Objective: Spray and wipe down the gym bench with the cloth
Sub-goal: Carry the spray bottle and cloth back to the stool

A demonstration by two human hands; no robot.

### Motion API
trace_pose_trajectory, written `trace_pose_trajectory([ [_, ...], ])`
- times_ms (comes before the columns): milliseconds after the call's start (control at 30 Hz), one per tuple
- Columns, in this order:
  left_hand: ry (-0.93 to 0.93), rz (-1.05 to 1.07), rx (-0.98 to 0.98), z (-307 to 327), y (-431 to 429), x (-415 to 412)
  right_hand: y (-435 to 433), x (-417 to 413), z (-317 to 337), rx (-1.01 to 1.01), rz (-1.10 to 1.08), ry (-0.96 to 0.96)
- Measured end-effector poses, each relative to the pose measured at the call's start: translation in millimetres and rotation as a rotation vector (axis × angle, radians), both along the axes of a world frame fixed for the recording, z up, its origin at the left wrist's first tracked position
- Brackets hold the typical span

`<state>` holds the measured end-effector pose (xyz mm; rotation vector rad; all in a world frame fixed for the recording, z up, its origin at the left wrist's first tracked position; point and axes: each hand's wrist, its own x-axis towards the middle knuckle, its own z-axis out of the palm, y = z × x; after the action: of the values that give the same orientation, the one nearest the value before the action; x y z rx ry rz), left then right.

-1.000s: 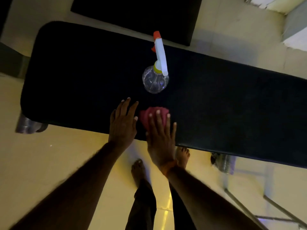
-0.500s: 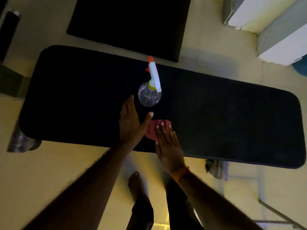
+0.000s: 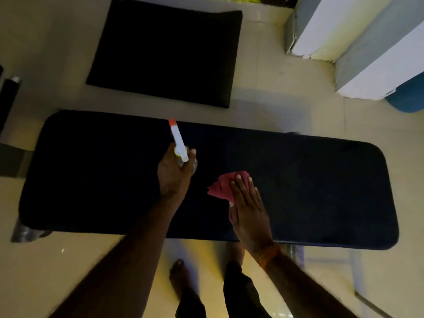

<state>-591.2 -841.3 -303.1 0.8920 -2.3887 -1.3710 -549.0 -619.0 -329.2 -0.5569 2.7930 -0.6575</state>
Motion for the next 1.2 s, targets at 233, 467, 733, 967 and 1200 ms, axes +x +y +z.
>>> trace_pose_trajectory([
  [233,0.024,-0.089,-0.033,117,42,46,34,8,108,-0.032,-0.074,-0.038],
  [467,0.089,-0.164,-0.015,232,73,124,66,65,221,-0.109,-0.127,0.047],
  [733,0.165,-0.343,0.15,301,128,279,115,230,286,-0.122,-0.244,0.236],
  [967,0.078,-0.455,0.134,326,168,408,152,376,336,-0.105,-0.337,0.235],
  [1200,0.156,-0.45,0.159,335,224,465,207,440,362,-0.097,-0.387,0.24],
])
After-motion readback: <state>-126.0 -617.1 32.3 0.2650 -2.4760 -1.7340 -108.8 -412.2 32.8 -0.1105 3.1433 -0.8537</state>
